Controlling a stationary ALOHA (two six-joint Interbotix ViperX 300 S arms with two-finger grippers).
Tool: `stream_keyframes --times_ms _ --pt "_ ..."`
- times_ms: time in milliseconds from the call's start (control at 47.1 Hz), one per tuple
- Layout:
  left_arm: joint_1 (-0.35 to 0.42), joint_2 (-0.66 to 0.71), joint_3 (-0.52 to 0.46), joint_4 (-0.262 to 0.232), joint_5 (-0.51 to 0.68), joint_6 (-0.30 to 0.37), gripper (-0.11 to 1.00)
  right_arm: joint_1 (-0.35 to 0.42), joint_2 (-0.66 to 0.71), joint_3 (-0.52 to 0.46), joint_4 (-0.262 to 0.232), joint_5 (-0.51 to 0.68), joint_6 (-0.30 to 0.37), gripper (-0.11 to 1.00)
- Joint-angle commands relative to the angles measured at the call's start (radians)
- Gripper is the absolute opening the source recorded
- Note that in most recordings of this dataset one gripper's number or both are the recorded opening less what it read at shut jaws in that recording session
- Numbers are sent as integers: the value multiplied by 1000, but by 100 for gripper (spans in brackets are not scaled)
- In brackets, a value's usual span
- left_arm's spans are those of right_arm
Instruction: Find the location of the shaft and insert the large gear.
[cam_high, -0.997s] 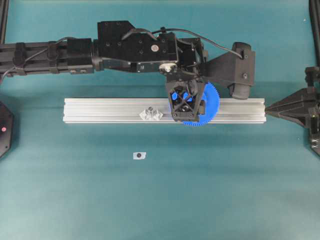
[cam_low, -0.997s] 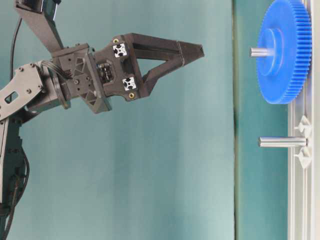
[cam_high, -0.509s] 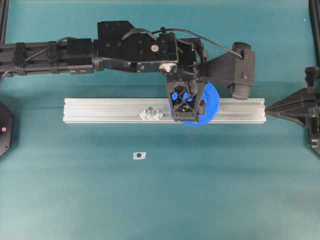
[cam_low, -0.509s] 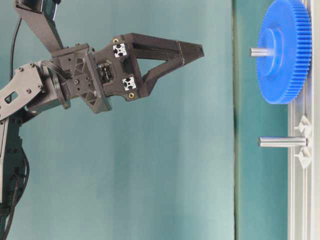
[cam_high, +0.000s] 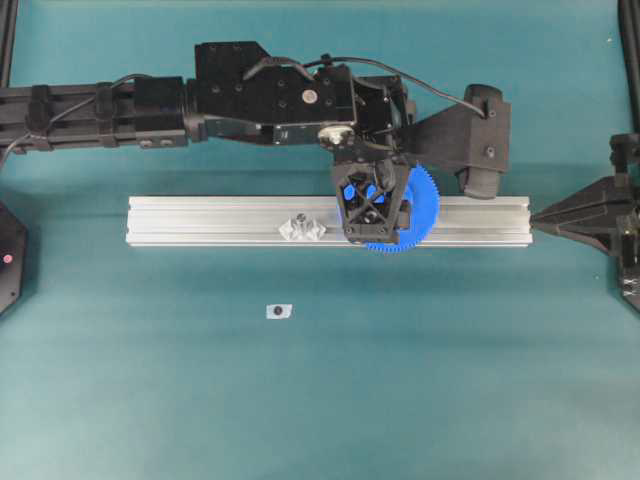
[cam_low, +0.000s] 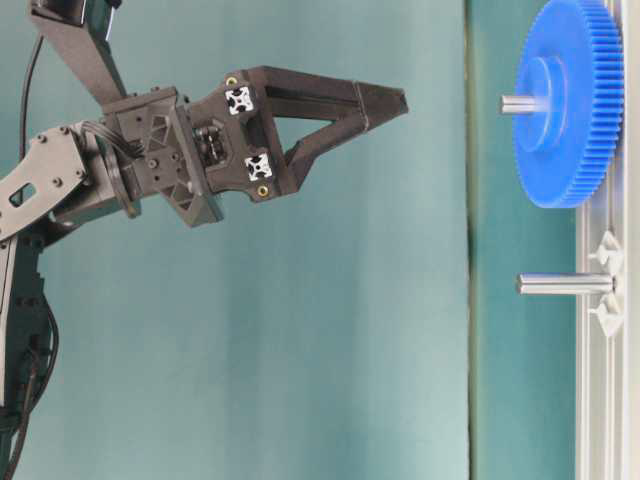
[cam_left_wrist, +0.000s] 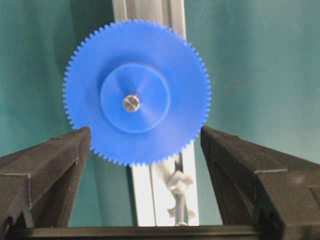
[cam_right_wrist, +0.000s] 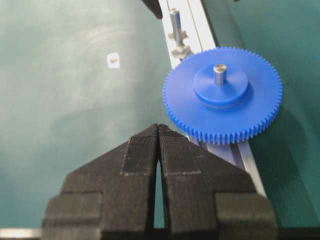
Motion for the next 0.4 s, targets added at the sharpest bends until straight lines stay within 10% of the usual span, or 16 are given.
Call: stream_keyframes --times_ms 0,382 --pt "-5 -32 -17 2 -2 -2 84 -2 6 -9 0 -5 12 1" --pt "-8 -26 -18 2 0 0 84 -2 6 -9 0 -6 12 1"
